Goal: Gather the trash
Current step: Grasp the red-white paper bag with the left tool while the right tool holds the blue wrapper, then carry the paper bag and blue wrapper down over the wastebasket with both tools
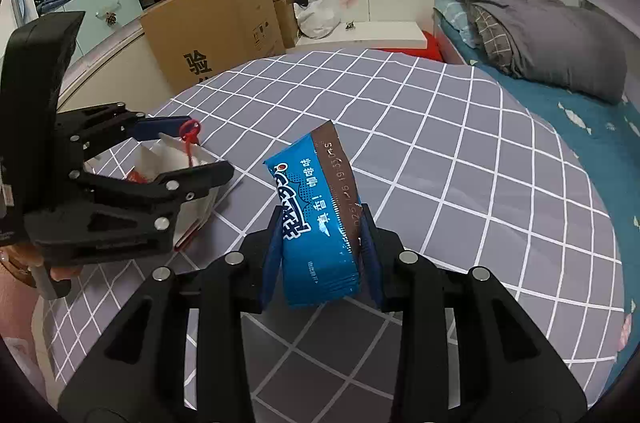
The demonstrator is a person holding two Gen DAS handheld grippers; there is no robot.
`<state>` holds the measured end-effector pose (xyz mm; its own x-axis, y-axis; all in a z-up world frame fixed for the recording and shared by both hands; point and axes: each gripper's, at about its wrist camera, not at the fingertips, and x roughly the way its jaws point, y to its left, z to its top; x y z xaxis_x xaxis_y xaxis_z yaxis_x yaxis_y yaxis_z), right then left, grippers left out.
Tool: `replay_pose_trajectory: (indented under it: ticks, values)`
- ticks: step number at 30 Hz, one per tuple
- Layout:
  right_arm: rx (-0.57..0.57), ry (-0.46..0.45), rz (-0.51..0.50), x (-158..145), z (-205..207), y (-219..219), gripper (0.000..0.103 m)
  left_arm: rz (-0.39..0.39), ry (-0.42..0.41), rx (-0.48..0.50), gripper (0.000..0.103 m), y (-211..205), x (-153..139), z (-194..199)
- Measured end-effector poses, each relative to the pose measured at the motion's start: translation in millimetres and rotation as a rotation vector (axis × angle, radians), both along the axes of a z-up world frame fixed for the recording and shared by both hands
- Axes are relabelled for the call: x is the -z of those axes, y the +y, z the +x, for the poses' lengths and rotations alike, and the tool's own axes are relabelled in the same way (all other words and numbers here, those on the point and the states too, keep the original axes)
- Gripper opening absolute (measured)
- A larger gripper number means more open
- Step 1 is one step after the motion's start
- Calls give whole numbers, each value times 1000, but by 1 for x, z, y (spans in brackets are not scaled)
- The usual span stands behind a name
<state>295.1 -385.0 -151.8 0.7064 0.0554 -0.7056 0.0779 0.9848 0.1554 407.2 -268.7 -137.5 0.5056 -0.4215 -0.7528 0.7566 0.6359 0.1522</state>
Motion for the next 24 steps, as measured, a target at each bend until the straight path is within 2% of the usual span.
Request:
replay_pose_trajectory:
  ticks: [6, 8, 11, 16, 24]
  values:
    - [5, -24, -49, -4, -4, 9, 35, 12, -24, -12, 61, 9, -1, -12]
    - [-21, -9, 0, -1, -4, 12, 35, -1, -28, -28, 61, 13, -2, -15]
    - [-34, -17, -41, -3, -6, 24, 35, -13, -34, -58, 61, 20, -4, -19]
    - [-55, -11, -12, -2, -7, 33, 35, -31, -61, -110, 61, 39, -11, -30]
    - [-124, -32, 11, -17, -16, 79, 35, -126, -108, -191, 61, 92, -34, -50]
